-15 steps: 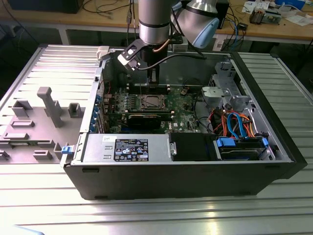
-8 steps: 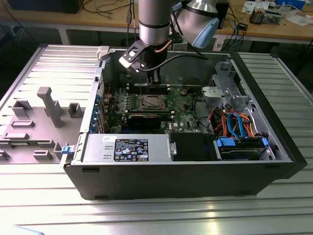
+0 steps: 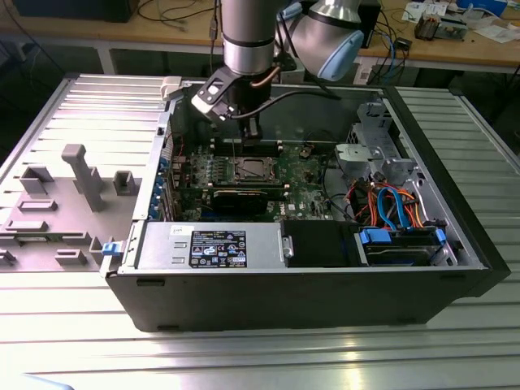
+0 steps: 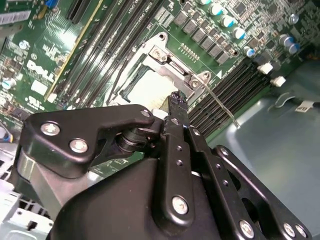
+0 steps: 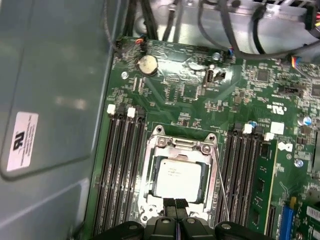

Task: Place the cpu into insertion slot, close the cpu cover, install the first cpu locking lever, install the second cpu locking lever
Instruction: 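Install the first cpu locking lever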

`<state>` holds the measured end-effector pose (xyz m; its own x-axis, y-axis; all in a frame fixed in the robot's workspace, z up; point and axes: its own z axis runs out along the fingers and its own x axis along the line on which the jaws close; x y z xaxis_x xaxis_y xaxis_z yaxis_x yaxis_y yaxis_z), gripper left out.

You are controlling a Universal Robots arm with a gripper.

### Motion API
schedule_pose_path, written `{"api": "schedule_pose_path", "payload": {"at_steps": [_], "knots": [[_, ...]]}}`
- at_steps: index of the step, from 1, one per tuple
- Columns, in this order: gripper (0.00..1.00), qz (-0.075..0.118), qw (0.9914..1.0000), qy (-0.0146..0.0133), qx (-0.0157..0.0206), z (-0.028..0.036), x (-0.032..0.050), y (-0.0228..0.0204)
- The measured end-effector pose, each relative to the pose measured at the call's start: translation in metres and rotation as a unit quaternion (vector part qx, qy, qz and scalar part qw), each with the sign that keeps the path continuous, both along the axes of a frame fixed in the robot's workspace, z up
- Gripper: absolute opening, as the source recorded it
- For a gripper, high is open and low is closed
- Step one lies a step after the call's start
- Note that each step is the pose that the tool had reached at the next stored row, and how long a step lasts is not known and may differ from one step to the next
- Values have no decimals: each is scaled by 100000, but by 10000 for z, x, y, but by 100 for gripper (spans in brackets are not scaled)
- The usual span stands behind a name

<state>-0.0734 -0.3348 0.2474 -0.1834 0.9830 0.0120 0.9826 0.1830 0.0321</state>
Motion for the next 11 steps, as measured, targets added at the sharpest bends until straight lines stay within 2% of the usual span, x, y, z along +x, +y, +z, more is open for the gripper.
{"api": "schedule_pose_path", "payload": {"at_steps": [3, 6, 9, 11], "knots": [[11, 2010, 99980, 3, -1, -1, 0, 0], [11, 4492, 99899, -1, 2, -1, 0, 0], [11, 7071, 99750, 0, 1, -1, 0, 0], [11, 7540, 99715, 1, 0, -1, 0, 0]]}}
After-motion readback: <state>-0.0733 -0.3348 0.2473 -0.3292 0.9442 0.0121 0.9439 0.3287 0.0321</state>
